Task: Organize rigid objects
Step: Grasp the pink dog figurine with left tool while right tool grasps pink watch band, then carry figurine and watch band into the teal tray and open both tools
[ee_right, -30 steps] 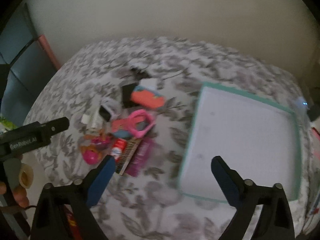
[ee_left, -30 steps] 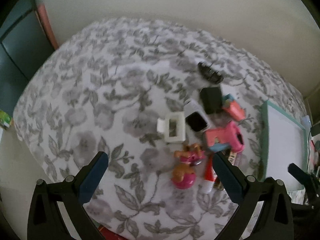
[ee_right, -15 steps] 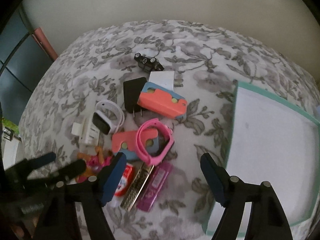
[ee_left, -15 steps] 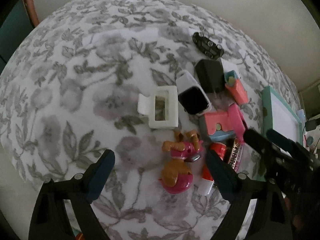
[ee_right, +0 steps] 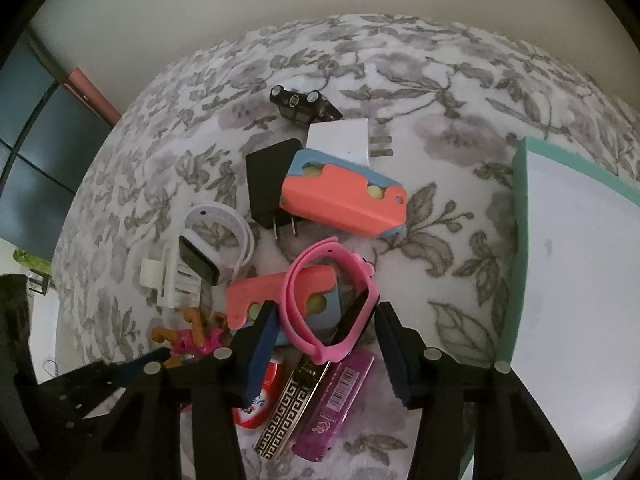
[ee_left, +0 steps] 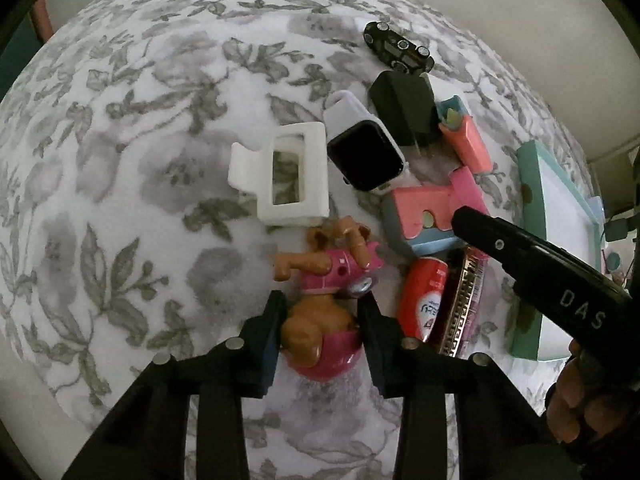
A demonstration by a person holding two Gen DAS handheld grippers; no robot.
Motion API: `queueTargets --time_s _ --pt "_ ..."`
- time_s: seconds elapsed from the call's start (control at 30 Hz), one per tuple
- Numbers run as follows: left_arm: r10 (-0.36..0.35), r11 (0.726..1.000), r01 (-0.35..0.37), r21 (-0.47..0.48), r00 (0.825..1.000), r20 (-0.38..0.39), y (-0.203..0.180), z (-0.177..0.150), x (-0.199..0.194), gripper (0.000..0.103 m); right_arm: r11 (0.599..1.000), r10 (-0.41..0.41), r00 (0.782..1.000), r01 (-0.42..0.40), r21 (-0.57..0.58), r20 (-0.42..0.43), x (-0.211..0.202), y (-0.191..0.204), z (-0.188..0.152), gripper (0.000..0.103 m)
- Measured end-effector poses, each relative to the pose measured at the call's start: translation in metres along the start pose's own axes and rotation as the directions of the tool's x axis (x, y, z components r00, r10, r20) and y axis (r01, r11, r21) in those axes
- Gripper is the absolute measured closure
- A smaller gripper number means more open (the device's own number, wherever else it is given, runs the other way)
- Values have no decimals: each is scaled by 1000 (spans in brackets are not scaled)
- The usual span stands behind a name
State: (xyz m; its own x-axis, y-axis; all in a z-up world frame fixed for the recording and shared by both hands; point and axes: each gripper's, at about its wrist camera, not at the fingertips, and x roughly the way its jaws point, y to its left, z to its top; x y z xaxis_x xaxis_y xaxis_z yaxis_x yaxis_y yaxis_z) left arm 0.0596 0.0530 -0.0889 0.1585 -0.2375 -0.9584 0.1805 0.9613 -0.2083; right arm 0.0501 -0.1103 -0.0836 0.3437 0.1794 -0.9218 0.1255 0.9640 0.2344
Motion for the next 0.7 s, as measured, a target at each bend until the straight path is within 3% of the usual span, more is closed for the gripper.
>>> queueTargets --time_s 0.2,0.4,0.57,0.7 --pt "24 1000 -24 7 999 42 -5 -6 -29 65 999 32 999 -33 34 24 -21 -5 -7 53" --pt "23 999 -27 40 995 96 -33 -5 -67 65 995 57 995 -63 73 78 -58 -18 -14 53" --pt "17 992 -36 120 987 158 -75 9 -91 65 995 20 989 -34 93 144 -92 -33 -20 53" --pt "-5 984 -26 175 984 179 -115 14 -98 65 991 -60 980 36 127 191 -113 -58 -24 53"
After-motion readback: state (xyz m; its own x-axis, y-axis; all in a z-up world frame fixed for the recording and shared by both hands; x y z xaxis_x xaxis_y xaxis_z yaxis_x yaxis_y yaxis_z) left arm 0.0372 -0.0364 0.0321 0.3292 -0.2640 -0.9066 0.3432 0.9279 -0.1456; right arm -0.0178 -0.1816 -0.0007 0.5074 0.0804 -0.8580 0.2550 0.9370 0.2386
